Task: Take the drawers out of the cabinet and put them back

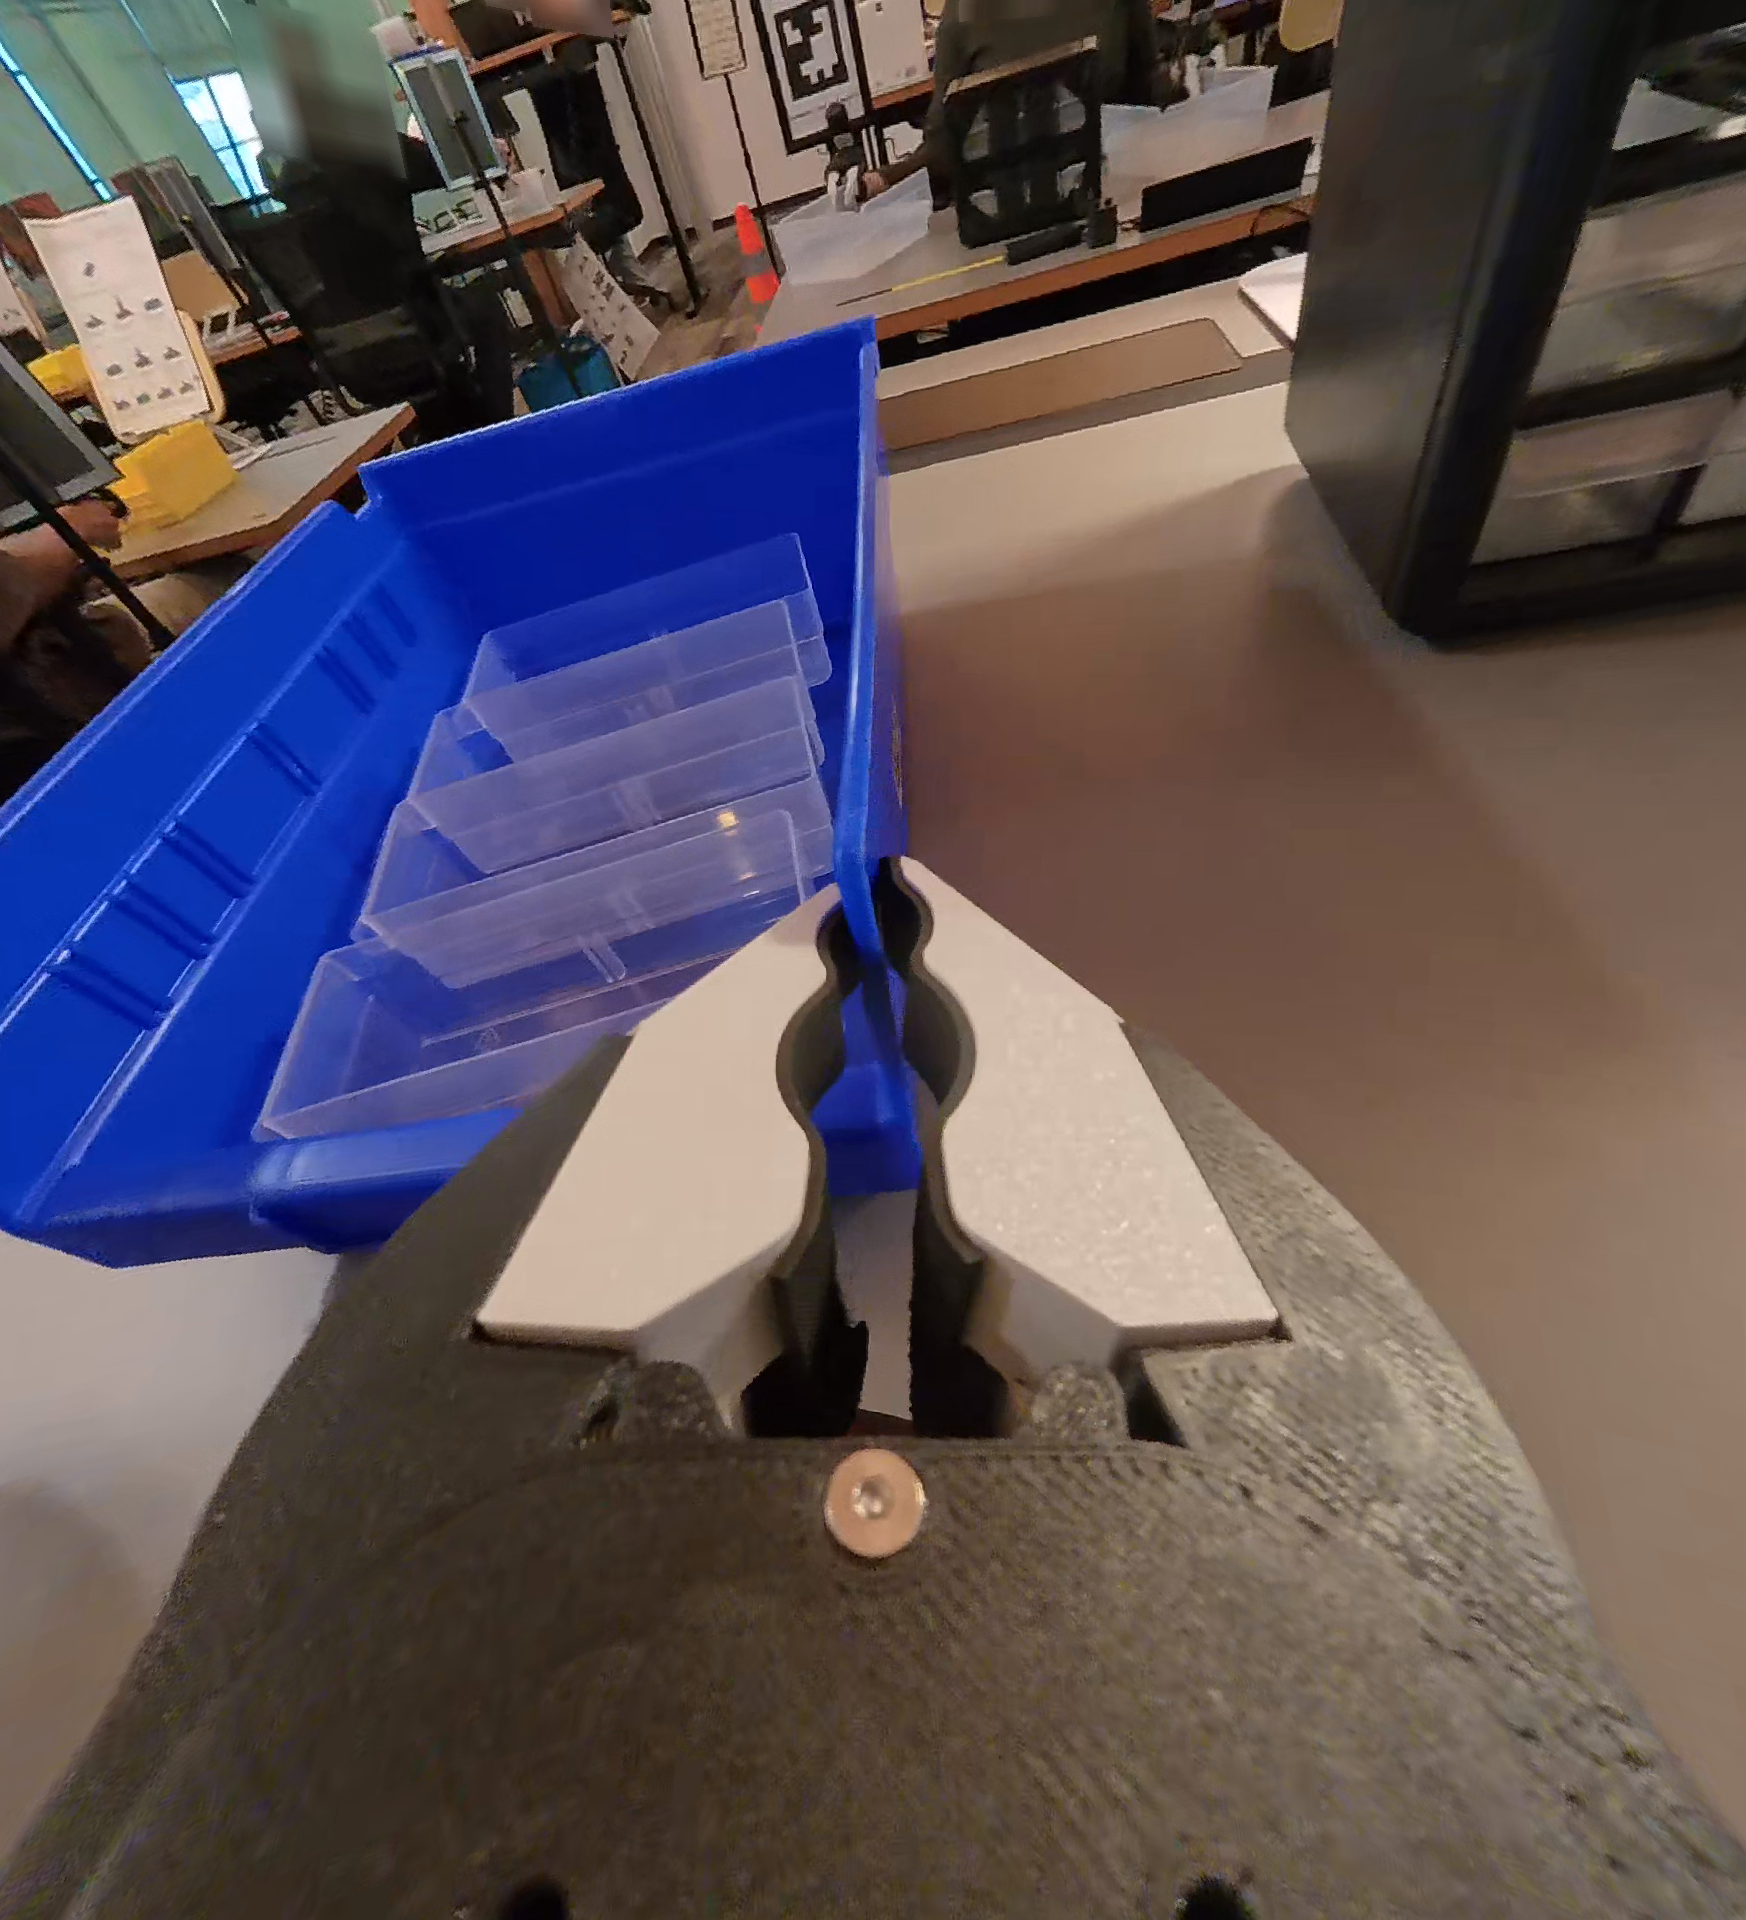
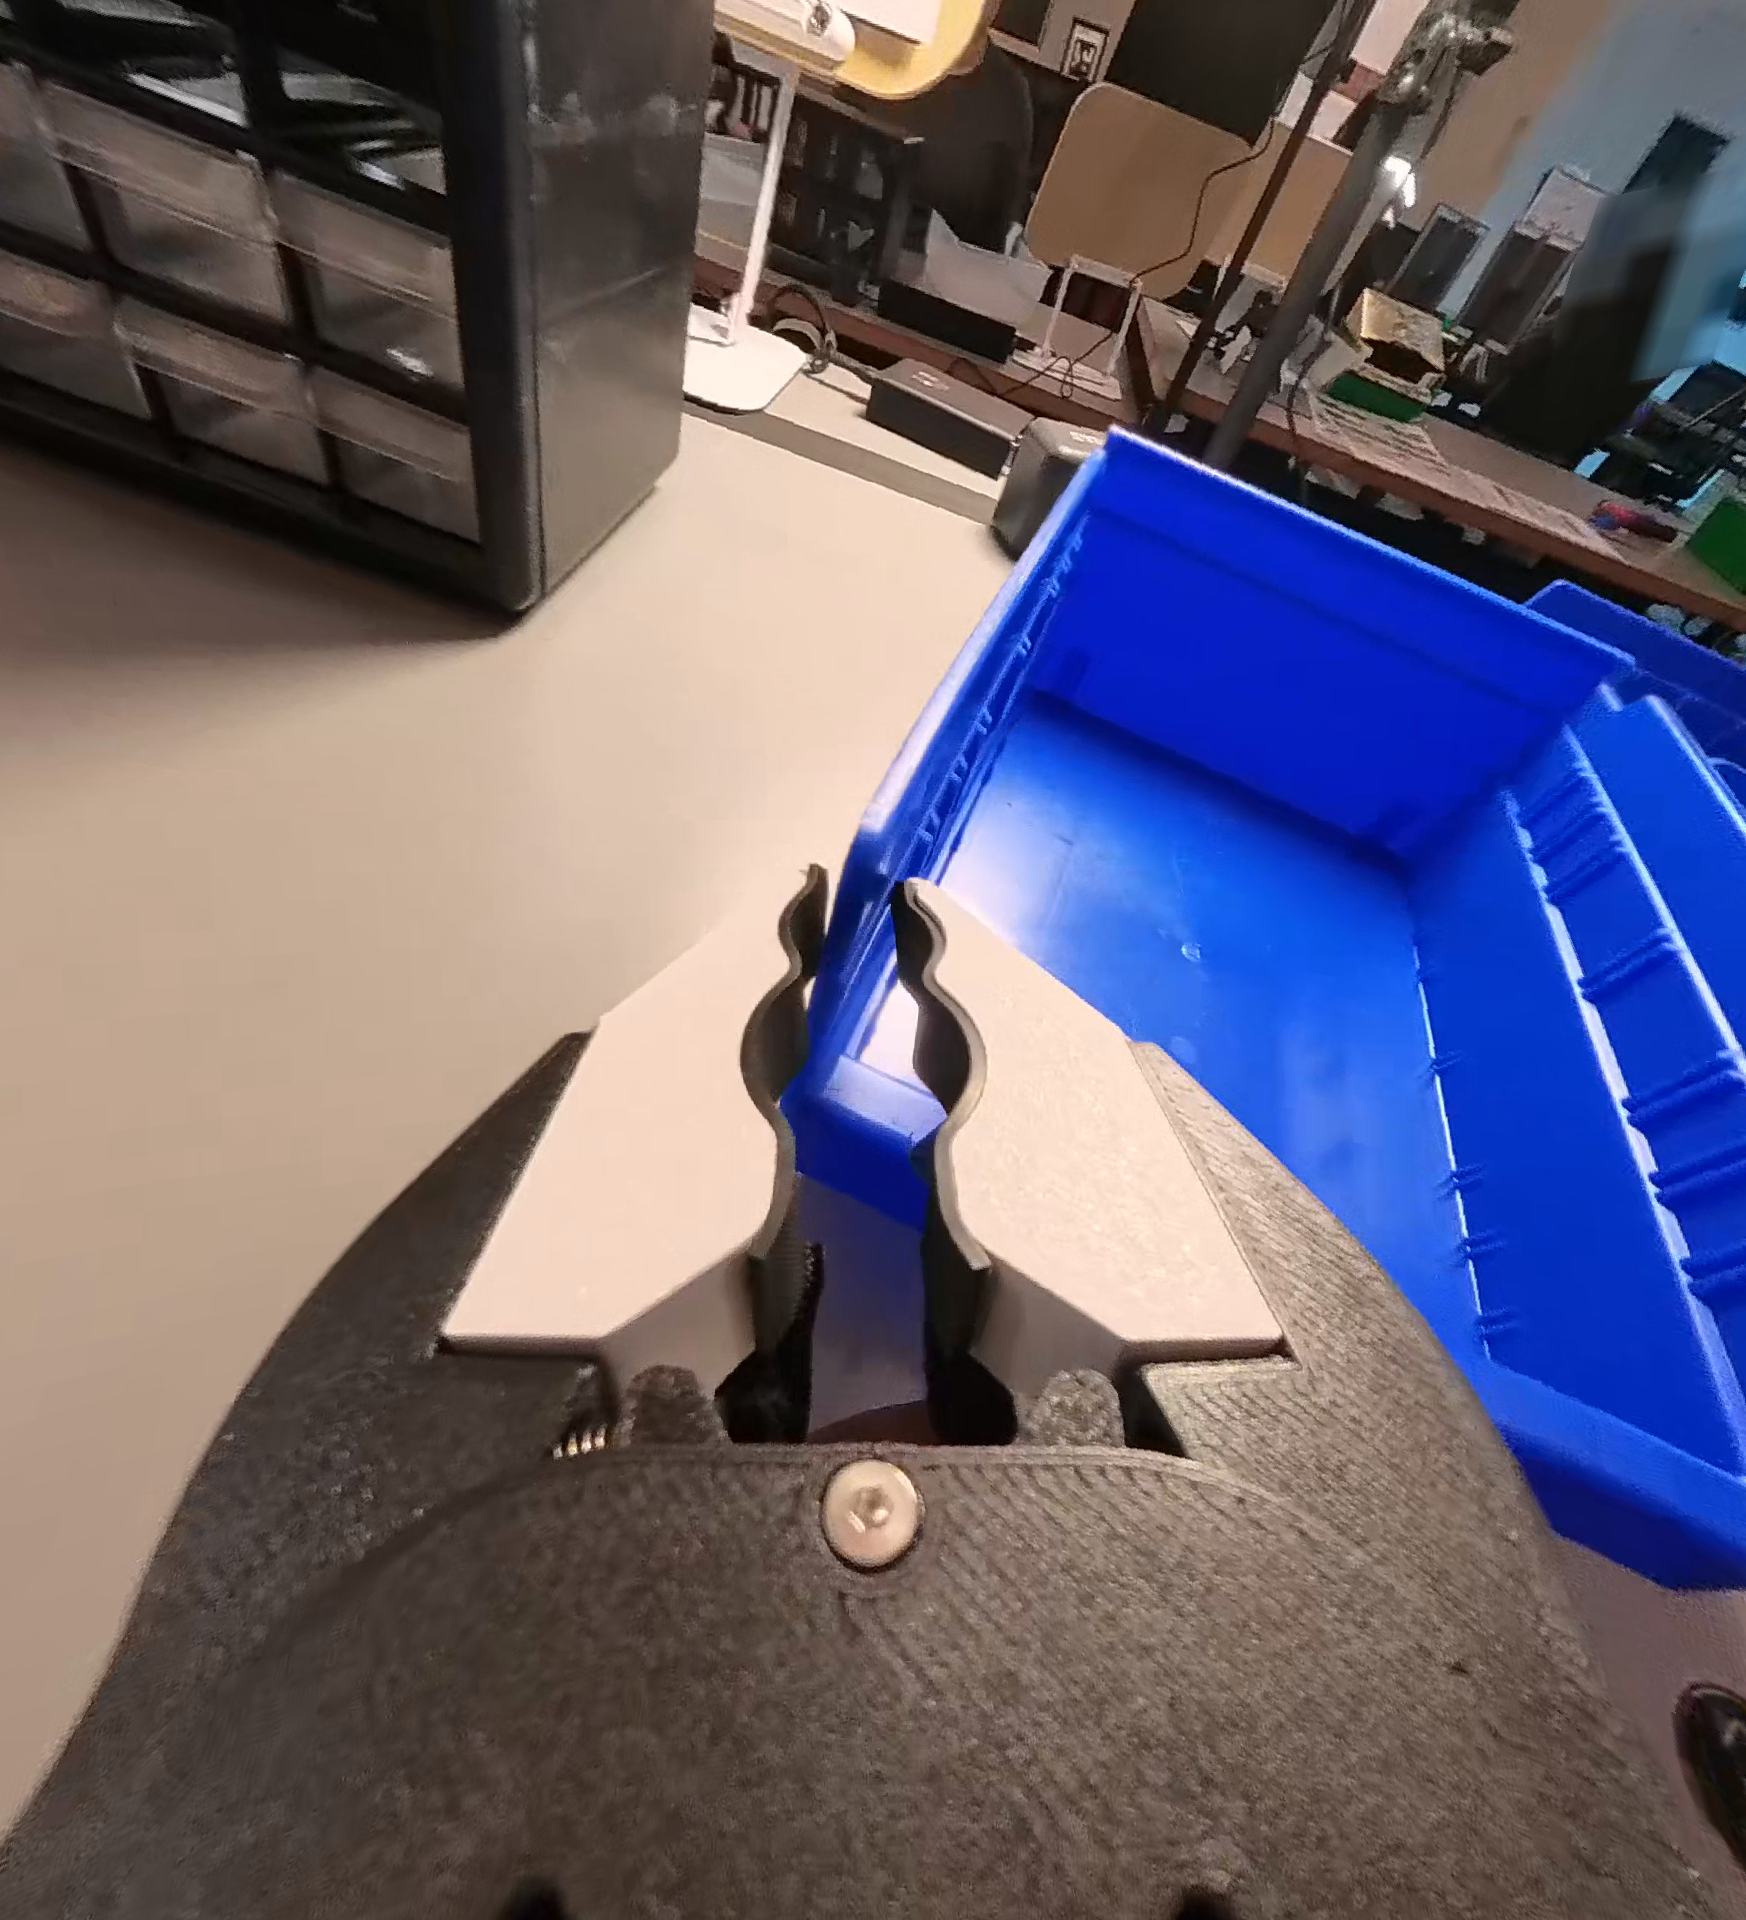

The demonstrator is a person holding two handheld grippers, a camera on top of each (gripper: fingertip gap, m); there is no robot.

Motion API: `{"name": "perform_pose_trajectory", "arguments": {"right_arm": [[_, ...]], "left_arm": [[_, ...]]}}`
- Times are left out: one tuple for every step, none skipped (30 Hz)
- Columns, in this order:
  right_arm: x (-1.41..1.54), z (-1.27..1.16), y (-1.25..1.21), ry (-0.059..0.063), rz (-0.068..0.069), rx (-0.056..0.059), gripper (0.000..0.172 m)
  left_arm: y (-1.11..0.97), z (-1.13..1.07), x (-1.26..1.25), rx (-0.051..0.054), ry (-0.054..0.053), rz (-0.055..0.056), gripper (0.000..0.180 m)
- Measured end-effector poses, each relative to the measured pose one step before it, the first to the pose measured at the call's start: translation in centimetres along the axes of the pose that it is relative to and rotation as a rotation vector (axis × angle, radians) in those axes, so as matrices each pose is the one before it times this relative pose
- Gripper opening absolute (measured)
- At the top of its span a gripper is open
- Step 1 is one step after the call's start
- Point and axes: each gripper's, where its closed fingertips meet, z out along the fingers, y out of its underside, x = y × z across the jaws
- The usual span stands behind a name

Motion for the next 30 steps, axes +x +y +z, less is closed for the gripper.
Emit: {"name": "perform_pose_trajectory", "arguments": {"right_arm": [[0.390,0.066,0.073,0.0051,-0.0026,-0.0024,0.014],[0.308,0.102,0.102,0.0014,-0.0067,-0.0026,0.014],[0.291,0.119,0.094,0.0010,-0.0050,-0.0022,0.014],[0.323,0.103,0.073,0.0042,0.0051,-0.0039,0.013],[0.272,0.107,0.062,0.0031,0.0033,-0.0044,0.012],[0.175,0.119,0.021,0.0000,-0.0015,-0.0018,0.012],[0.134,0.115,0.024,-0.0005,0.0013,-0.0004,0.012],[0.087,0.107,-0.005,-0.0011,0.0016,0.0013,0.012],[0.058,0.107,-0.010,-0.0014,0.0033,0.0014,0.012],[0.047,0.104,-0.019,-0.0021,0.0039,0.0014,0.012],[0.012,0.098,-0.030,-0.0025,0.0032,0.0016,0.012],[-0.010,0.104,-0.032,-0.0023,0.0011,0.0025,0.012],[-0.023,0.103,-0.039,-0.0029,-0.0037,0.0049,0.013],[-0.027,0.120,-0.045,-0.0033,-0.0033,0.0061,0.013],[-0.054,0.124,-0.053,-0.0049,-0.0025,0.0066,0.013],[-0.018,0.130,-0.033,-0.0025,0.0046,0.0052,0.013],[0.029,0.124,-0.022,0.0005,0.0153,0.0018,0.013],[-0.016,0.143,-0.050,-0.0009,0.0080,0.0027,0.013],[-0.055,0.166,-0.071,-0.0023,0.0006,0.0034,0.013],[-0.125,0.182,-0.088,-0.0057,-0.0051,0.0040,0.013],[-0.189,0.190,-0.112,-0.0109,-0.0106,0.0042,0.013],[-0.128,0.127,-0.056,-0.0076,0.0001,-0.0015,0.013],[-0.098,0.037,-0.012,-0.0048,0.0049,-0.0080,0.013],[-0.108,-0.079,0.022,-0.0027,-0.0028,-0.0091,0.013],[-0.096,-0.168,0.050,-0.0006,-0.0025,-0.0086,0.013],[-0.067,-0.232,0.067,0.0017,0.0022,-0.0076,0.012],[-0.019,-0.204,0.076,0.0056,0.0072,-0.0056,0.012],[0.004,-0.129,0.046,0.0079,0.0055,-0.0009,0.011],[0.027,-0.008,0.002,0.0082,-0.0002,0.0036,0.010],[0.032,0.105,-0.034,0.0061,-0.0009,0.0051,0.010]], "left_arm": [[0.002,0.153,-0.175,0.0003,0.0001,-0.0059,0.002],[-0.013,0.140,-0.146,0.0000,-0.0018,-0.0011,0.002],[-0.013,0.135,-0.107,-0.0007,-0.0035,0.0021,0.002],[0.006,0.137,-0.049,-0.0004,-0.0019,0.0029,0.002],[0.034,0.130,0.023,0.0001,-0.0001,0.0027,0.002],[0.020,0.123,0.019,0.0030,-0.0017,0.0019,0.002],[-0.001,0.073,0.013,0.0057,-0.0032,0.0020,0.002],[0.012,0.063,0.008,0.0039,-0.0031,0.0036,0.002],[-0.009,0.033,-0.015,0.0011,-0.0034,0.0051,0.002],[-0.016,0.024,-0.011,0.0005,-0.0022,0.0044,0.002],[-0.010,0.045,-0.006,0.0003,-0.0005,0.0019,0.002],[0.007,0.051,-0.027,-0.0002,0.0003,-0.0002,0.002],[-0.013,0.056,-0.023,0.0001,0.0015,-0.0021,0.002],[-0.014,0.073,-0.015,0.0004,0.0033,-0.0035,0.002],[-0.015,0.094,-0.026,0.0005,0.0040,-0.0036,0.002],[-0.019,0.102,-0.053,-0.0001,0.0013,-0.0013,0.002],[-0.015,0.124,-0.075,-0.0003,-0.0019,0.0029,0.002],[-0.018,0.138,-0.046,0.0002,-0.0022,0.0058,0.002],[-0.035,0.123,-0.029,0.0007,0.0000,0.0050,0.002],[-0.037,0.124,-0.005,0.0016,0.0034,0.0037,0.002],[-0.036,0.083,0.020,0.0020,0.0061,0.0032,0.002],[-0.015,0.046,-0.017,0.0010,0.0062,-0.0017,0.002],[-0.004,0.001,-0.018,0.0002,0.0069,-0.0056,0.002],[0.021,-0.016,-0.027,-0.0001,0.0062,-0.0039,0.002],[0.021,-0.022,-0.062,-0.0002,0.0016,-0.0009,0.002],[0.037,-0.034,-0.099,0.0004,-0.0017,-0.0004,0.002],[0.020,-0.016,-0.054,0.0011,-0.0007,-0.0029,0.002],[-0.002,0.011,-0.036,0.0007,0.0011,-0.0038,0.002],[-0.009,0.064,-0.043,0.0003,-0.0002,-0.0016,0.002],[-0.012,0.104,-0.055,-0.0002,-0.0019,0.0008,0.002]]}}
